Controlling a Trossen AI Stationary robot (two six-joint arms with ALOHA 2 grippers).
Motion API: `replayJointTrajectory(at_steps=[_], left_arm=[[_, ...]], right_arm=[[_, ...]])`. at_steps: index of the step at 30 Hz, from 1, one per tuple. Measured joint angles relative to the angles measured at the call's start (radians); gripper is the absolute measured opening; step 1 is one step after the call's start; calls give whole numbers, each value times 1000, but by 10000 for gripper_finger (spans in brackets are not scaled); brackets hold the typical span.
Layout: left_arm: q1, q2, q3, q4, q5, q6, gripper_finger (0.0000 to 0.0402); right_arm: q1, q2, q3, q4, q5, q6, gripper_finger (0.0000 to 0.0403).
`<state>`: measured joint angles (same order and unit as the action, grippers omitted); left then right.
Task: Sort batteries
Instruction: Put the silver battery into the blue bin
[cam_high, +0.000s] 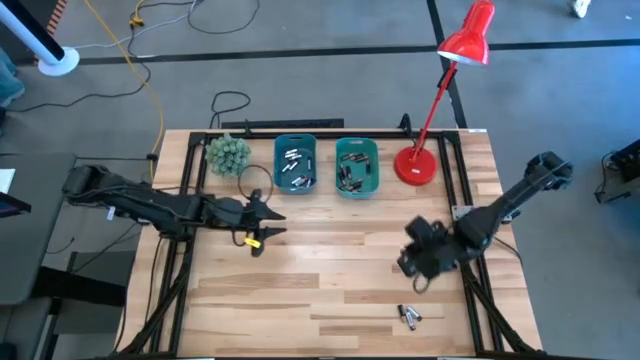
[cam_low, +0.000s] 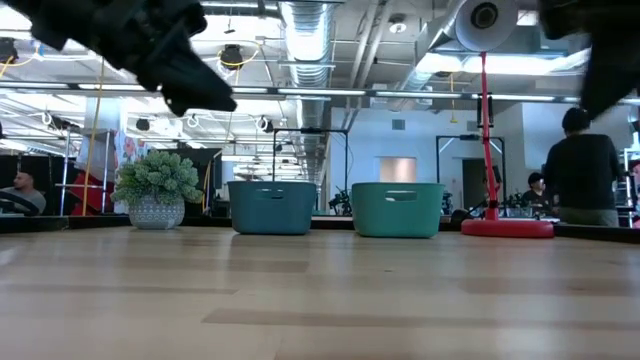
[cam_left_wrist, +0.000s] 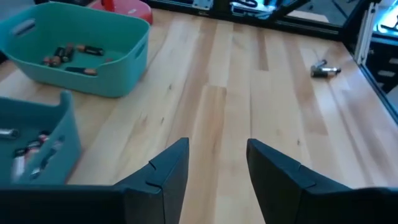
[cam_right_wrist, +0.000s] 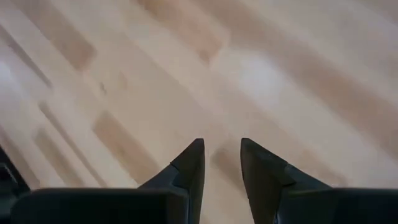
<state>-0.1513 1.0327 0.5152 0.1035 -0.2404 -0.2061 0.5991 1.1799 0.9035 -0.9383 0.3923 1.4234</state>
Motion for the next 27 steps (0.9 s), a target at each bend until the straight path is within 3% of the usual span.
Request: replayJointTrajectory(at_steps=[10,21,27], left_arm=[[-84,261,186,25,-10,-54,154],[-130,650,562,-23,27,22,154],[-145,743,687,-104,51,22,154]], right_arm=[[253,145,0,-26,-1,234,118],[485,155,0,-69,-4,469,118],[583,176,0,-71,-7,641,118]])
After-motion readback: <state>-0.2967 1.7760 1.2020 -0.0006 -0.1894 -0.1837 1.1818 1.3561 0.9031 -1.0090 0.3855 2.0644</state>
